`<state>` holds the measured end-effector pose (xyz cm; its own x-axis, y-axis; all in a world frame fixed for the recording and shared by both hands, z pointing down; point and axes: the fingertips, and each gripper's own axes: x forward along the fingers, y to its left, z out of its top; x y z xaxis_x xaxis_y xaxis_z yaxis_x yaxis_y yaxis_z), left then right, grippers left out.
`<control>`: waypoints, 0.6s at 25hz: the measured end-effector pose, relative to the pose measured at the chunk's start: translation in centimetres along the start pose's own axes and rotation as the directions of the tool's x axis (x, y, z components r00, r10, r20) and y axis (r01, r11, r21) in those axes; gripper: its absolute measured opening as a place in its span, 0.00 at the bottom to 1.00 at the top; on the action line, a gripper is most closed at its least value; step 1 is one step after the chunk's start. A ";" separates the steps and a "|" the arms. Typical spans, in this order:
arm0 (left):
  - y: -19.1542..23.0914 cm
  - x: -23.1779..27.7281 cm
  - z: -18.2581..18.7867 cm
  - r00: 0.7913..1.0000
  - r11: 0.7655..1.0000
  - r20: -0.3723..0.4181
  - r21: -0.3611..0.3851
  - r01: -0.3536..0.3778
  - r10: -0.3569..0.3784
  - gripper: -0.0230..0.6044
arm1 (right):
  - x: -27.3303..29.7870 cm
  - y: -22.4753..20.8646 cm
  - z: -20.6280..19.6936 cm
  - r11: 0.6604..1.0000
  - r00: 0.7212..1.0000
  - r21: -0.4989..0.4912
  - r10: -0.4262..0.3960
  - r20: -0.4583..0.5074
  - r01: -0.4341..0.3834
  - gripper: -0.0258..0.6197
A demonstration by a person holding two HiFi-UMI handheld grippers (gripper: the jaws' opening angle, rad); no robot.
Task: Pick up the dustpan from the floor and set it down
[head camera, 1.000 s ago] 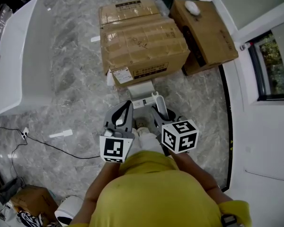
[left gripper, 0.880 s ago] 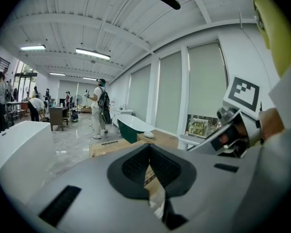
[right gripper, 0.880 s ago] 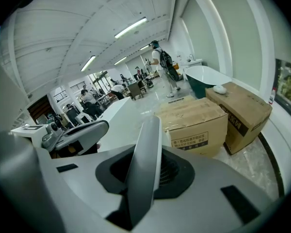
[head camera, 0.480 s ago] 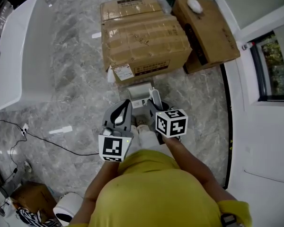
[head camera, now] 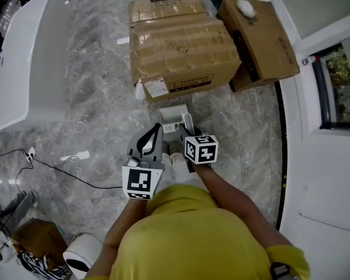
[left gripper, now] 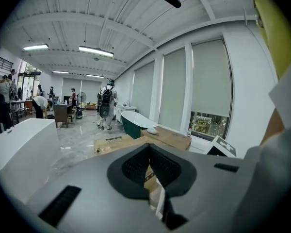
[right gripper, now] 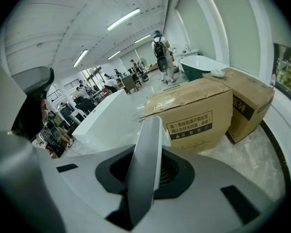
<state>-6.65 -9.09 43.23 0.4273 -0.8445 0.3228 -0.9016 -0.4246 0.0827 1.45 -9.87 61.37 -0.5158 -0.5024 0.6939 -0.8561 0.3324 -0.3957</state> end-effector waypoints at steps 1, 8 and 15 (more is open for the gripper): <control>0.1 -0.1 -0.1 1.000 1.000 -0.001 -0.001 -0.004 0.004 0.04 | 0.1 0.0 -0.1 1.000 1.000 0.005 -0.001 0.004 0.001 0.16; 0.8 -0.2 -0.4 1.000 1.000 -0.009 -0.005 -0.019 0.019 0.04 | 0.6 -0.2 -0.6 1.000 1.000 0.004 0.000 0.018 0.000 0.16; 0.8 0.2 -0.5 1.000 1.000 -0.017 -0.004 -0.017 0.017 0.04 | 1.9 -1.3 -0.6 1.000 1.000 0.004 -0.005 0.010 0.005 0.17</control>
<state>-7.37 -9.42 43.84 0.4109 -0.8458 0.3404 -0.9089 -0.4090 0.0810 1.58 -10.77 63.52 -0.5116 -0.5124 0.6898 -0.8589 0.3269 -0.3942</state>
